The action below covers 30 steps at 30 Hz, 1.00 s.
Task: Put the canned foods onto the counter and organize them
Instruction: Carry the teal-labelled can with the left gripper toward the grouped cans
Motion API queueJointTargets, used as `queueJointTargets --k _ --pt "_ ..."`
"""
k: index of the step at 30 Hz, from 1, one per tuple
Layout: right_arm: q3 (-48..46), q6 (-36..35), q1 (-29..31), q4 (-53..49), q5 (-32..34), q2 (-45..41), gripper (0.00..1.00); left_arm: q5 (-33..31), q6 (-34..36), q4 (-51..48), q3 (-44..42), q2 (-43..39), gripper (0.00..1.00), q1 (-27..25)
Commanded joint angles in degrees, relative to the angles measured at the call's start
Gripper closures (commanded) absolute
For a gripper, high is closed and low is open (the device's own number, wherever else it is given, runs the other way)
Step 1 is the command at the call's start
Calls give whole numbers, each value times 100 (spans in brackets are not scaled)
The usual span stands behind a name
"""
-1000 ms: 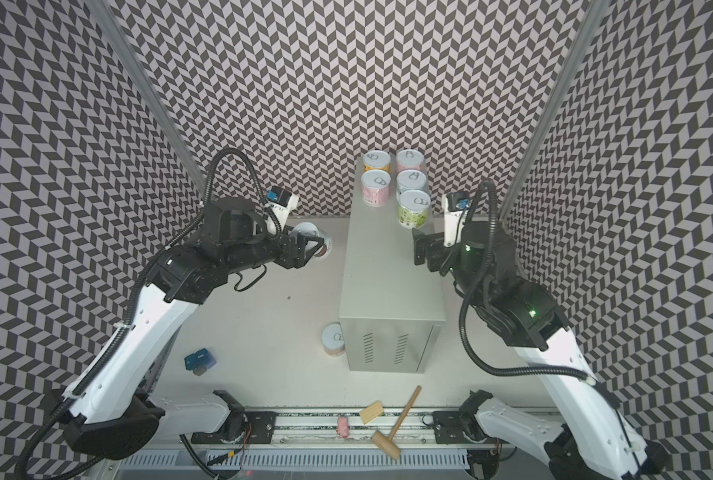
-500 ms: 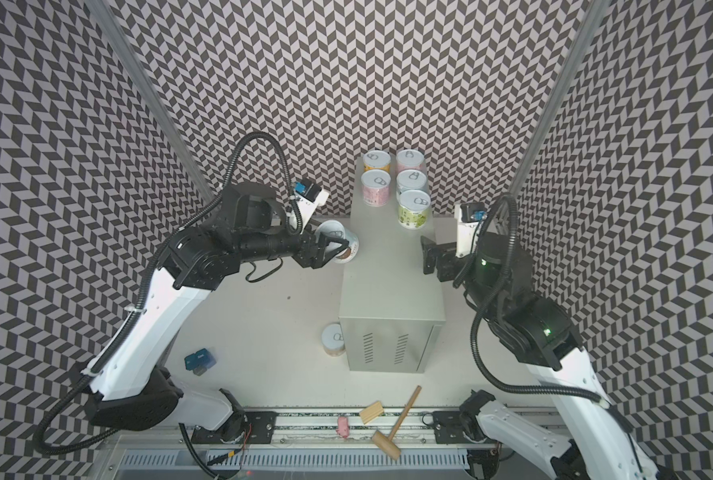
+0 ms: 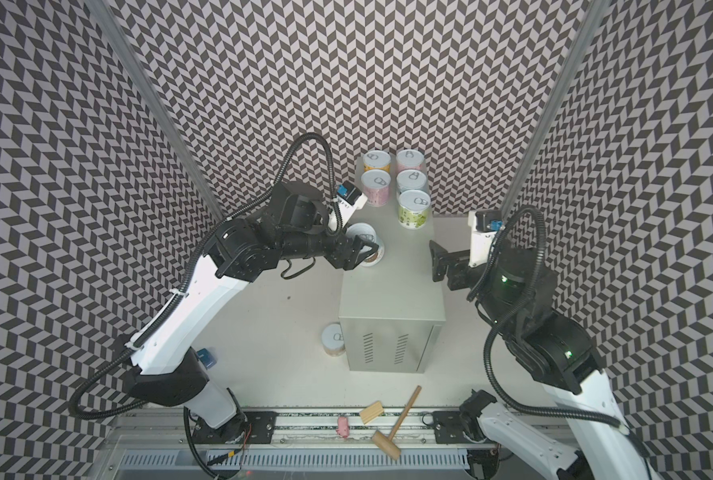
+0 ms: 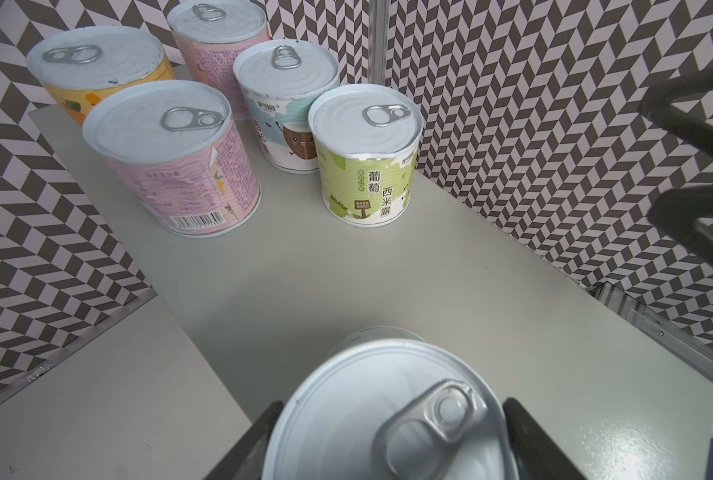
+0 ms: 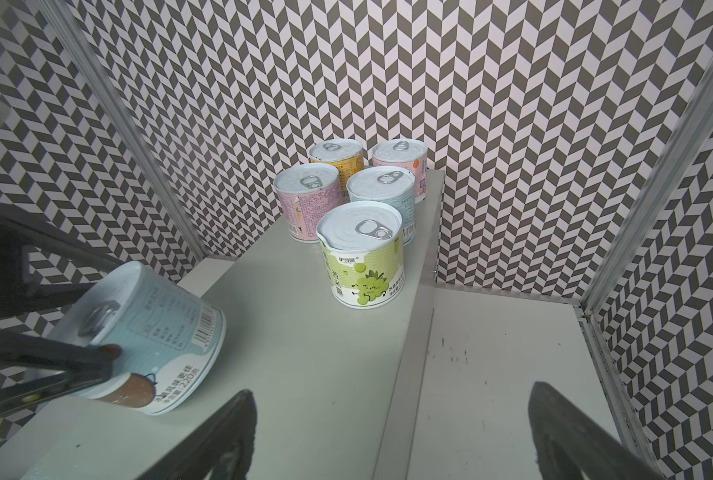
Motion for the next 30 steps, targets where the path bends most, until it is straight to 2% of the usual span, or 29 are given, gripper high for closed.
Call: queueJointTargets --k 1,6,17,23,26,30 --pt "-43 -14 -20 165 -40 -108 1 -225 116 -91 180 229 39 -85" --pt "-112 -14 -20 169 -44 -156 1 -192 155 -35 287 426 32 -101" --pt "-201 32 -20 211 -41 -207 1 49 276 198 321 427 24 -94" --pt "-228 76 -20 268 -95 -162 1 190 318 573 -145 14 6 -85" --pt "-221 82 -20 298 -122 -116 1 200 307 817 -478 -295 0 -46" --pt "-281 58 -18 405 -188 -77 1 432 329 1228 -1113 -765 0 43"
